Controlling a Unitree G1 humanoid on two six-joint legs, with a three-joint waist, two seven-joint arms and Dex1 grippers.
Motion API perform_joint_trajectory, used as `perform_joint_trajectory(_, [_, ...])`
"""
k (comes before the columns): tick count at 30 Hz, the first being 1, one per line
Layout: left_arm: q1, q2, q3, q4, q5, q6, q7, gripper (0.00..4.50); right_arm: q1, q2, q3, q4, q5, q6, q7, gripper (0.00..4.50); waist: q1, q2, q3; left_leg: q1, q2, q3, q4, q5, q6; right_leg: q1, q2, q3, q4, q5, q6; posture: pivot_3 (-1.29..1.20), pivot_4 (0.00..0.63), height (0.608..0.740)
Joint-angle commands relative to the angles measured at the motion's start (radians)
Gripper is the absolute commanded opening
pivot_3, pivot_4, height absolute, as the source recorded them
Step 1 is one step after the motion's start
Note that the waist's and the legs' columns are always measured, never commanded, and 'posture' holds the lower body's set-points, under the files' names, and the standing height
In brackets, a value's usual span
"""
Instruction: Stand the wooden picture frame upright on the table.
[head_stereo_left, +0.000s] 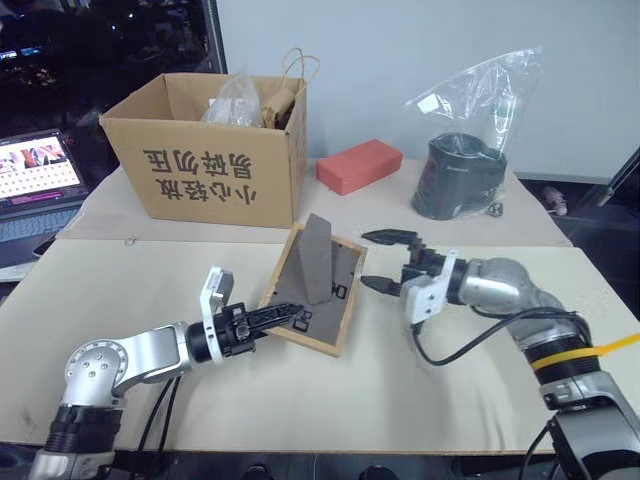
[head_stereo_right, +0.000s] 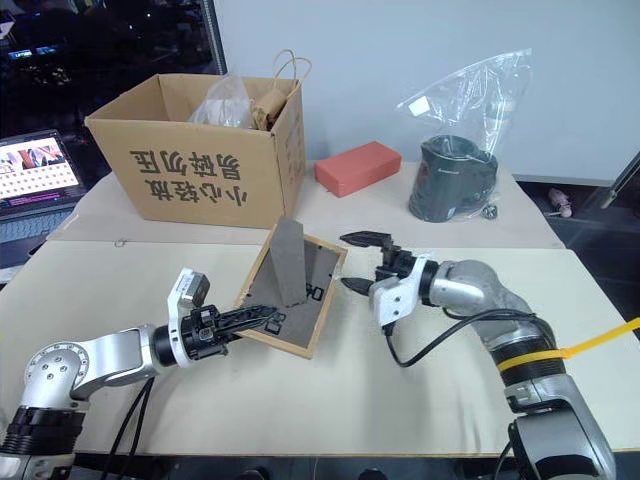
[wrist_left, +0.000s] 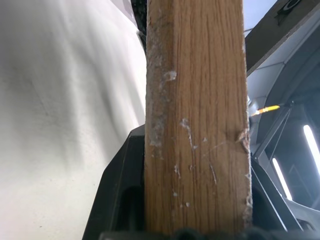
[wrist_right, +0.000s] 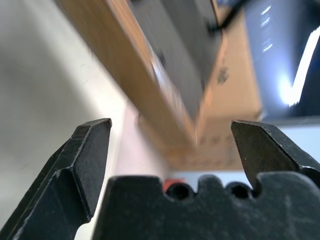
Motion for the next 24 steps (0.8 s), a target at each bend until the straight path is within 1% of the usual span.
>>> perform_joint_trajectory(1, [-0.014, 0.006, 0.006, -0.069, -0.044, -0.016, -0.015, 1.13, 0.023, 0.025, -0.007, -0.034, -0.103, -0.009, -0.160, 4.20, 0.002, 0.000, 0.000, 0.000, 0.000, 0.000, 0.000, 0.000, 0.000, 0.000, 0.000, 0.000, 0.000, 0.000, 0.000, 0.00, 0.150, 0.740])
perform_joint_trajectory(2, [-0.011, 0.010, 0.004, -0.079, -0.044, -0.017, -0.015, 1.13, 0.027, 0.026, -0.007, -0.029, -0.109, -0.009, -0.180, 3.93, 0.004, 0.000, 0.000, 0.000, 0.000, 0.000, 0.000, 0.000, 0.000, 0.000, 0.000, 0.000, 0.000, 0.000, 0.000, 0.00, 0.150, 0.740])
perform_joint_trajectory(3, [-0.008, 0.016, 0.002, -0.088, -0.040, -0.017, -0.015, 1.13, 0.029, 0.024, -0.009, -0.026, -0.116, -0.008, -0.201, 3.75, 0.005, 0.000, 0.000, 0.000, -0.001, 0.000, 0.000, 0.000, 0.000, 0.000, -0.001, 0.000, 0.000, 0.000, 0.000, 0.00, 0.150, 0.740])
perform_joint_trajectory(6, [0.004, 0.031, 0.001, -0.105, -0.029, -0.023, -0.015, 1.13, 0.038, 0.012, -0.016, -0.019, -0.127, -0.012, -0.265, 2.77, 0.004, 0.000, 0.000, 0.000, -0.001, 0.000, 0.000, 0.000, 0.000, 0.001, -0.001, 0.000, 0.000, 0.000, 0.000, 0.00, 0.150, 0.740])
perform_joint_trajectory(7, [0.009, 0.036, 0.002, -0.108, -0.025, -0.027, -0.014, 1.63, 0.043, 0.006, -0.022, -0.024, -0.146, -0.014, -0.304, 2.44, 0.004, 0.000, 0.000, 0.000, -0.001, 0.000, 0.000, 0.000, 0.000, 0.001, -0.001, 0.000, 0.000, 0.000, 0.000, 0.00, 0.150, 0.740])
perform_joint_trajectory(9, [0.019, 0.045, 0.007, -0.116, -0.010, -0.035, -0.020, 2.57, 0.044, 0.000, -0.021, -0.013, -0.125, -0.020, -0.325, 1.81, 0.003, 0.000, 0.000, 0.001, 0.000, 0.000, 0.000, 0.000, 0.000, 0.002, -0.001, 0.000, 0.000, 0.000, 0.000, 0.00, 0.150, 0.740])
perform_joint_trajectory(11, [0.027, 0.057, 0.013, -0.119, -0.006, -0.046, -0.020, 3.23, 0.045, 0.003, -0.011, -0.003, -0.064, -0.015, -0.297, 1.29, 0.003, 0.000, 0.000, 0.001, 0.000, 0.000, 0.000, 0.000, 0.001, 0.002, -0.001, 0.000, 0.000, 0.000, 0.000, 0.00, 0.150, 0.740])
perform_joint_trajectory(13, [0.032, 0.072, 0.023, -0.118, -0.014, -0.051, -0.028, 3.99, 0.043, 0.006, -0.003, -0.003, -0.007, -0.010, -0.264, 1.23, 0.000, 0.000, 0.000, 0.001, -0.001, 0.000, 0.000, 0.000, 0.001, 0.003, -0.001, 0.000, 0.000, 0.000, 0.000, 0.00, 0.150, 0.740])
perform_joint_trajectory(14, [0.041, 0.091, 0.040, -0.122, -0.013, -0.045, -0.048, 4.30, 0.037, 0.008, -0.002, 0.004, 0.038, -0.004, -0.239, 1.23, -0.002, 0.000, 0.000, 0.001, 0.000, 0.000, 0.000, 0.000, 0.001, 0.003, -0.001, 0.000, 0.000, 0.000, 0.000, 0.00, 0.150, 0.740])
perform_joint_trajectory(15, [0.046, 0.105, 0.051, -0.126, -0.011, -0.041, -0.063, 4.49, 0.032, 0.009, -0.001, 0.010, 0.068, 0.001, -0.220, 1.23, -0.004, 0.000, 0.000, 0.001, 0.000, 0.000, 0.000, 0.000, 0.001, 0.003, 0.000, 0.000, 0.000, 0.000, -0.001, 0.00, 0.150, 0.740])
perform_joint_trajectory(17, [0.074, 0.154, 0.106, -0.134, 0.012, -0.031, -0.119, 4.50, 0.011, 0.013, 0.000, 0.043, 0.169, 0.027, -0.150, 1.23, -0.011, 0.000, 0.001, 0.002, 0.000, 0.000, 0.000, 0.000, 0.001, 0.003, 0.000, 0.000, 0.001, 0.000, -0.001, 0.00, 0.150, 0.740])
perform_joint_trajectory(19, [0.119, 0.206, 0.185, -0.169, 0.093, -0.031, -0.214, 4.50, -0.021, 0.020, -0.008, 0.078, 0.287, 0.077, -0.067, 1.23, -0.016, 0.000, 0.001, 0.002, 0.000, 0.000, 0.000, 0.000, 0.001, 0.003, 0.000, 0.000, 0.001, 0.000, -0.001, 0.00, 0.150, 0.740])
perform_joint_trajectory(21, [0.150, 0.229, 0.227, -0.192, 0.146, -0.040, -0.281, 4.50, -0.039, 0.025, -0.010, 0.097, 0.372, 0.119, 0.005, 1.23, -0.021, 0.002, 0.002, 0.002, 0.000, 0.000, 0.000, 0.000, 0.001, 0.004, 0.000, 0.000, 0.001, 0.000, -0.001, 0.00, 0.150, 0.740])
perform_joint_trajectory(22, [0.182, 0.244, 0.272, -0.219, 0.188, -0.053, -0.338, 4.50, -0.054, 0.043, -0.015, 0.098, 0.493, 0.218, 0.106, 1.23, -0.021, 0.002, 0.003, 0.003, 0.000, 0.000, 0.000, 0.001, 0.002, 0.004, -0.001, 0.000, 0.001, 0.000, -0.001, 0.00, 0.150, 0.740])
perform_joint_trajectory(24, [0.228, 0.261, 0.333, -0.259, 0.264, -0.077, -0.425, 4.50, -0.073, 0.071, -0.026, 0.086, 0.674, 0.390, 0.263, 1.23, -0.023, 0.000, 0.005, 0.003, 0.001, 0.000, 0.000, 0.001, 0.002, 0.004, 0.000, 0.000, 0.001, 0.000, -0.001, 0.00, 0.150, 0.740])
